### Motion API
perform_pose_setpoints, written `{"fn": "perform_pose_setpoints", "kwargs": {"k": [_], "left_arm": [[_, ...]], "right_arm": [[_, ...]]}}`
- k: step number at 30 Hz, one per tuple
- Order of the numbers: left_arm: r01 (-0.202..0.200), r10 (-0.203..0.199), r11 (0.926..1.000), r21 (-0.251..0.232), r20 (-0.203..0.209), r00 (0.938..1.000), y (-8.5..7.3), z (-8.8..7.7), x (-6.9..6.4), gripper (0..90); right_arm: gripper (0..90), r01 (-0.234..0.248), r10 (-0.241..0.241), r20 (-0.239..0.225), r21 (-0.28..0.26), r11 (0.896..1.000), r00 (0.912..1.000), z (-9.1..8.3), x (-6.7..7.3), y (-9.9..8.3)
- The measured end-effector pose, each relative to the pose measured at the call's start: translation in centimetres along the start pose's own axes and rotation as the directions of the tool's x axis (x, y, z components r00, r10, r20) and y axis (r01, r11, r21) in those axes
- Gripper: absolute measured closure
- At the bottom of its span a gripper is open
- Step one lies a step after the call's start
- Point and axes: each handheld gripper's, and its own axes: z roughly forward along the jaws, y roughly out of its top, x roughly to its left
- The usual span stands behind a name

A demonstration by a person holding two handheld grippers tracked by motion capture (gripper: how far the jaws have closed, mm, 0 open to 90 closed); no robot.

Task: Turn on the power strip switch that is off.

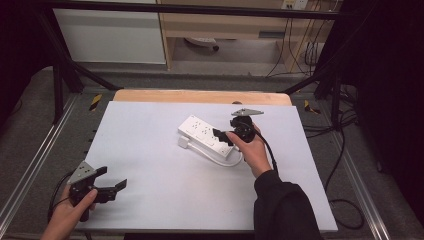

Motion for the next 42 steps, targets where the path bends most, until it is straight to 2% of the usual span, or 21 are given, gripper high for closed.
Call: {"fn": "perform_pose_setpoints", "kwargs": {"k": [5,15,26,36,42], "left_arm": [[-0.001,0.001,1.0,0.001,0.001,1.0,0.0,0.0,0.0,7.6],[-0.003,0.003,1.0,0.0,0.003,1.0,0.0,0.0,0.0,7.6],[-0.004,0.004,1.0,0.001,0.004,1.0,0.0,0.0,0.0,7.6],[-0.003,0.003,1.0,0.001,0.005,1.0,0.0,0.0,0.0,7.6],[-0.002,0.002,1.0,0.001,0.005,1.0,-0.1,0.0,0.0,7.7]], "right_arm": [[20.6,0.003,-0.003,-0.007,0.001,1.0,1.0,0.4,0.1,-0.1],[33.4,0.008,-0.007,-0.031,0.008,1.0,0.9995,1.2,0.7,-0.4],[41.4,0.013,-0.012,-0.041,0.022,1.0,0.9991,1.7,0.9,-0.7],[64.7,0.063,-0.062,-0.034,0.026,0.998,0.9975,2.0,1.3,-1.2],[77.8,0.065,-0.064,-0.055,0.029,0.997,0.9964,2.6,1.6,-1.8]]}}
